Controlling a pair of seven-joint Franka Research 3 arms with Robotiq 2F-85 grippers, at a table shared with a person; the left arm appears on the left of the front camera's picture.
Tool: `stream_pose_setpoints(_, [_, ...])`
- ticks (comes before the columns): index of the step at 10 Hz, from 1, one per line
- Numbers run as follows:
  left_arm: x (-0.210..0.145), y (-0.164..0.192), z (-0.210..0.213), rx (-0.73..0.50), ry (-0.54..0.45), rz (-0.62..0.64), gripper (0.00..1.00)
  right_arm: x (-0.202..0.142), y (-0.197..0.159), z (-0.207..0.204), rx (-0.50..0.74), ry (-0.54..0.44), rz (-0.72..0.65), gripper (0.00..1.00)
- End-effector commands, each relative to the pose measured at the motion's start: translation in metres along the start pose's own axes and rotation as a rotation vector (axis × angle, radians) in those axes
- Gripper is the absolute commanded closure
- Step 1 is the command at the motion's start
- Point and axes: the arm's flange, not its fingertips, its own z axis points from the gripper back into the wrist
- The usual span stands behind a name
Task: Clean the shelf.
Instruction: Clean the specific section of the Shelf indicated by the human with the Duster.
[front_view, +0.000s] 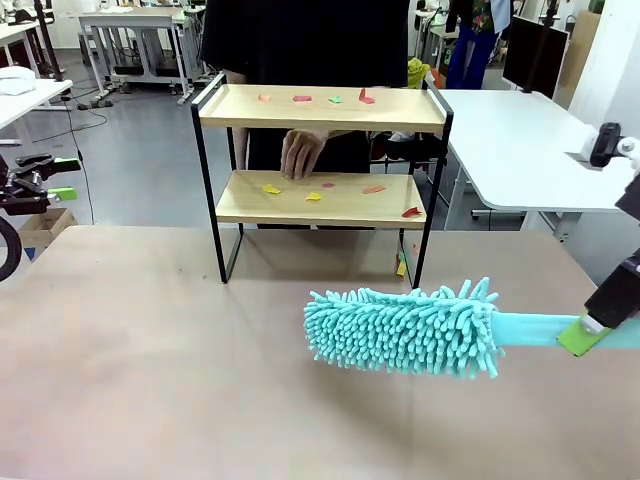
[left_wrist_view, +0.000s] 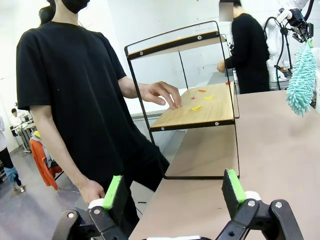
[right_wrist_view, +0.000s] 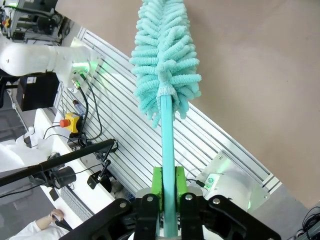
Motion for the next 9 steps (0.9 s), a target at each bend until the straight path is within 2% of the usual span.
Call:
stream_pose_setpoints(1, [0.0039, -0.0019, -0.0005, 0.002, -0.001, -0.004, 0.00, 0.0011, 0.0016, 0.0023, 0.012, -0.009, 0.007, 0.87])
stream_pose_setpoints(9, [0.0039, -0.0019, -0.0005, 0.002, -0.001, -0.004, 0.00, 0.0011, 0.0016, 0.0023, 0.012, -0.009, 0.007, 0.87])
